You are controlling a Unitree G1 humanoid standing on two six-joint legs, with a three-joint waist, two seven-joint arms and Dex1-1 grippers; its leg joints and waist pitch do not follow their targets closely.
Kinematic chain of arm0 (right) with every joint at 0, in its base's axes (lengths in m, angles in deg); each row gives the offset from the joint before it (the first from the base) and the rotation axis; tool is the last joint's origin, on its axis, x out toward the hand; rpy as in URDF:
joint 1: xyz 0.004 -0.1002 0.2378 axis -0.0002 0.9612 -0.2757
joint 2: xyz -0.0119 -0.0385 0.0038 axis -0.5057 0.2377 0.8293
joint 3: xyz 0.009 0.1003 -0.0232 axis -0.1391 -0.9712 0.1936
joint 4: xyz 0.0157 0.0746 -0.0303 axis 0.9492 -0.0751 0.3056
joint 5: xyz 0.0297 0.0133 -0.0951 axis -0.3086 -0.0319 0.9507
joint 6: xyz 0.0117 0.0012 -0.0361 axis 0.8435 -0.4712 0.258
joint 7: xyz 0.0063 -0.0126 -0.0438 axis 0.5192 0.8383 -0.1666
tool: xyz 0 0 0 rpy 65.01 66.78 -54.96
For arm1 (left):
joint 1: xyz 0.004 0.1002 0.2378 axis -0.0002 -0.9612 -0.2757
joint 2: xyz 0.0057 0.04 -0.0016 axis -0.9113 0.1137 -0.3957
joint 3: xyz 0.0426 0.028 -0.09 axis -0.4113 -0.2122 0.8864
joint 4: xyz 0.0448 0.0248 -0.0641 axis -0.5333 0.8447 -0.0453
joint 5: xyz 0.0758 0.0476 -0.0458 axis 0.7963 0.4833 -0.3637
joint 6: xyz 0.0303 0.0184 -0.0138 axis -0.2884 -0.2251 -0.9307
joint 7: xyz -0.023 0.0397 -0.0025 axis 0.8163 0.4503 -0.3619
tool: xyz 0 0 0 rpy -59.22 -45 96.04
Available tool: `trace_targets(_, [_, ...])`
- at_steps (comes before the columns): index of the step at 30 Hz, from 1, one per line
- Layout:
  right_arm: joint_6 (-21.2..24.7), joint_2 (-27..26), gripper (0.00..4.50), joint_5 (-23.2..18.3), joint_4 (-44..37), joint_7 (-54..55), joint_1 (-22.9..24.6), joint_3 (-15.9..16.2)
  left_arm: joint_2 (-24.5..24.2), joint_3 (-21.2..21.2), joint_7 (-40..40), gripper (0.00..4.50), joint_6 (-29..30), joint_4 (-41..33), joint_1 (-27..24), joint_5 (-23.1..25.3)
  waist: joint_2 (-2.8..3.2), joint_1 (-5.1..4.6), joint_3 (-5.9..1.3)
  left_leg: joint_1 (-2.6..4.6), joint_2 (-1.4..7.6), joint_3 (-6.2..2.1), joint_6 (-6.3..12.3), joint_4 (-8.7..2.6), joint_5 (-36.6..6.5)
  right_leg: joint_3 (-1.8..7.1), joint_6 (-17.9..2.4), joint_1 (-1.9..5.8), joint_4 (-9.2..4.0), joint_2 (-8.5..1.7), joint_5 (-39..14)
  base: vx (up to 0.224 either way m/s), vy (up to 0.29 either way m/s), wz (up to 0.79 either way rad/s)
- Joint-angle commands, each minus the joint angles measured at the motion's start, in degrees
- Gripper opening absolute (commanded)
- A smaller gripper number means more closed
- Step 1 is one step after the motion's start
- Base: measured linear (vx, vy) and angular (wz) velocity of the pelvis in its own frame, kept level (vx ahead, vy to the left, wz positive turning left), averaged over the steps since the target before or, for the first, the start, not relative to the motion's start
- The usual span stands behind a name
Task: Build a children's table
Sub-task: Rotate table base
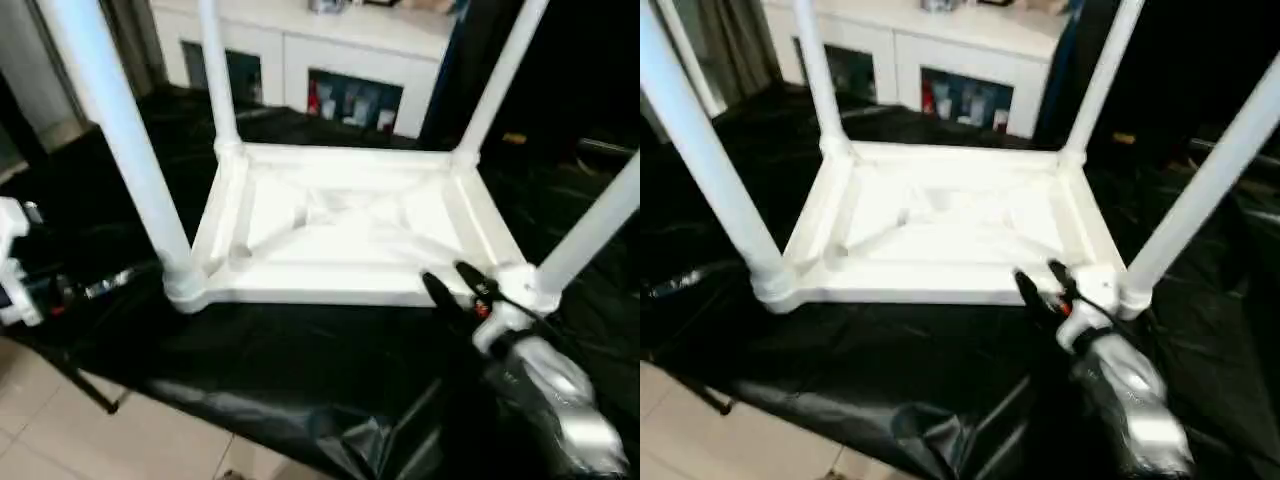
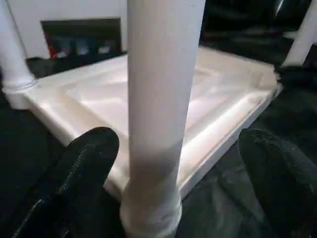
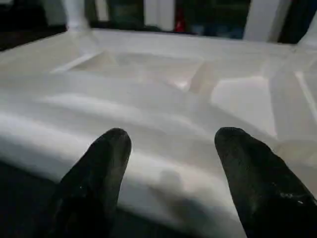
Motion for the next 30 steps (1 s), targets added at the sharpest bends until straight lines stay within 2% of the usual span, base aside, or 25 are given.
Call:
trace_targets(1, [2.1, 0.7, 3.07, -1.3, -2.3, -0.6, 0.7, -1.5, 0.5, -1.4, 0.6, 4.47, -0.9, 0.9, 1.3, -0.9, 1.48, 0.01, -3.05, 1.87, 1.84, -1.49, -3.07, -5.19, -26.5, 2.36, -8.8, 0.82, -5.72, -2.94, -24.9, 0.0, 0.0, 0.0])
trace_targets(2, [2.5, 1.2, 3.07, -0.7, -2.0, -0.3, 1.0, -2.1, 1.3, -2.2, 0.6, 4.47, -0.8, 1.1, 2.2, -1.0, 1.54, -0.19, -3.11, 1.31, 1.83, -1.7, -3.27, -5.44, -26.0, 2.13, -9.1, 1.2, -5.58, -2.96, -24.0, 0.0, 0.0, 0.0])
trace_targets(5, [4.7, 2.2, 3.07, 2.7, 0.5, 3.1, 0.0, -2.8, 3.8, -3.8, 0.6, 4.47, 0.0, 0.6, 4.2, -1.8, 1.22, -0.38, -3.12, 1.41, 1.85, -1.57, -3.62, -5.39, -25.1, 2.1, -10.0, 1.14, -5.47, -2.92, -22.1, 0.0, 0.0, 0.0])
trace_targets(7, [5.9, 2.3, 3.07, 3.7, 1.2, 4.7, -0.5, -3.0, 4.9, -4.1, 0.5, 4.47, 0.5, 0.4, 5.0, -2.4, 1.3, -0.39, -3.21, 1.52, 1.77, -1.48, -3.66, -5.26, -24.5, 2.12, -10.6, 1.13, -5.37, -2.9, -21.1, 0.0, 0.0, 0.0])
trace_targets(9, [7.4, 2.2, 3.07, 5.1, 2.7, 7.5, -1.7, -3.0, 6.8, -4.8, 0.2, 4.47, 1.0, 0.0, 6.6, -3.0, 0.75, -0.42, -3.4, 1.36, 1.7, -1.23, -3.17, -5.05, -22.8, 2.15, -11.0, 1.28, -5.24, -2.95, -19.4, 0.0, 0.0, 0.0])
trace_targets(10, [7.9, 2.0, 3.07, 5.5, 3.7, 8.4, -2.4, -2.9, 7.4, -5.3, 0.0, 4.47, 1.1, -0.1, 7.0, -2.9, 0.93, -0.31, -3.48, 1.33, 1.69, -1.21, -2.89, -4.96, -21.5, 2.2, -11.3, 1.38, -5.06, -3.0, -18.1, 0.0, 0.0, 0.0])
trace_targets(11, [9.6, 1.9, 3.07, 7.2, 5.9, 10.9, -4.1, -2.0, 8.6, -7.0, 0.0, 4.47, 1.1, -0.5, 7.7, -2.4, 0.52, -0.31, -3.48, 1.09, 1.7, -1.22, -2.69, -4.94, -20.2, 2.16, -11.2, 1.57, -4.84, -3.01, -17.4, 0.0, 0.0, 0.0])
trace_targets(12, [10.6, 1.8, 3.07, 7.8, 6.8, 11.8, -4.9, -1.6, 9.0, -7.8, 0.2, 4.47, 1.0, -0.7, 7.8, -2.2, 0.62, -0.36, -3.43, 1.03, 1.63, -1.19, -2.63, -4.99, -19.9, 2.14, -11.2, 1.63, -4.88, -2.96, -17.4, 0.0, 0.0, 0.0])
trace_targets(13, [10.6, 1.8, 3.07, 7.8, 6.8, 11.8, -4.9, -1.6, 9.0, -7.8, 0.2, 4.47, 1.0, -0.7, 7.8, -2.2, 0.5, -0.4, -3.46, 1.15, 1.65, -1.1, -2.68, -4.92, -19.7, 2.14, -11.2, 1.52, -4.93, -2.95, -17.6, 0.0, 0.0, 0.0])
trace_targets(14, [10.9, 1.6, 3.07, 8.8, 8.2, 12.8, -6.0, -1.1, 9.5, -8.7, 0.4, 4.47, 1.5, -1.8, 7.9, -2.5, 0.25, -0.43, -3.59, 0.95, 1.69, -1.1, -2.61, -4.81, -18.5, 2.2, -11.1, 1.79, -4.71, -3.09, -16.9, 0.0, 0.0, 0.0])
trace_targets(17, [11.5, -0.2, 3.07, 10.1, 11.1, 14.3, -8.9, -0.6, 11.2, -11.3, 0.9, 4.47, 3.4, -5.6, 8.0, -3.7, 0.43, -0.67, -3.62, 1.12, 1.66, -0.95, -2.61, -4.7, -18.3, 2.16, -11.3, 1.58, -4.8, -2.95, -16.4, 0.0, 0.0, 0.0])
trace_targets(20, [10.0, -1.5, 3.07, 10.6, 14.3, 14.7, -11.7, -0.4, 12.7, -13.7, 1.5, 4.47, 4.9, -8.3, 8.0, -4.2, 0.38, -0.67, -3.81, 1.15, 1.68, -0.82, -2.53, -4.54, -17.7, 2.14, -12.1, 1.56, -4.5, -2.84, -14.1, 0.0, 0.0, 0.0])
trace_targets(24, [8.4, -3.2, 3.07, 9.4, 18.1, 13.4, -15.0, -0.3, 14.5, -16.7, 1.8, 4.47, 6.8, -12.2, 8.3, -5.5, 0.41, -0.52, -3.77, 1.02, 1.71, -0.81, -2.7, -4.61, -16.8, 2.1, -11.8, 1.86, -4.35, -2.73, -13.0, 0.0, 0.0, 0.0])
trace_targets(28, [6.7, -4.7, 3.07, 9.4, 21.9, 11.6, -18.0, -0.1, 16.0, -18.9, 1.8, 4.47, 8.6, -15.2, 9.1, -6.9, 0.35, -0.8, -3.8, 0.9, 1.66, -0.82, -2.76, -4.52, -16.9, 2.08, -11.8, 1.95, -4.29, -2.83, -14.0, 0.0, 0.0, 0.0])
trace_targets(29, [5.5, -5.6, 3.07, 9.5, 24.3, 10.4, -20.1, 0.2, 17.3, -20.6, 1.9, 4.47, 9.3, -16.2, 9.9, -7.3, 0.06, -0.92, -3.86, 0.82, 1.62, -0.8, -2.7, -4.43, -16.7, 2.07, -11.9, 1.98, -4.28, -2.87, -14.4, 0.0, 0.0, 0.0])
trace_targets(30, [4.8, -6.0, 3.07, 9.5, 25.3, 9.8, -21.0, 0.4, 17.9, -21.5, 2.0, 4.47, 9.5, -16.6, 10.2, -7.3, 0.14, -0.98, -3.87, 0.74, 1.69, -0.86, -2.7, -4.45, -16.4, 2.06, -11.9, 2.09, -4.28, -2.93, -14.2, 0.0, 0.0, 0.0])
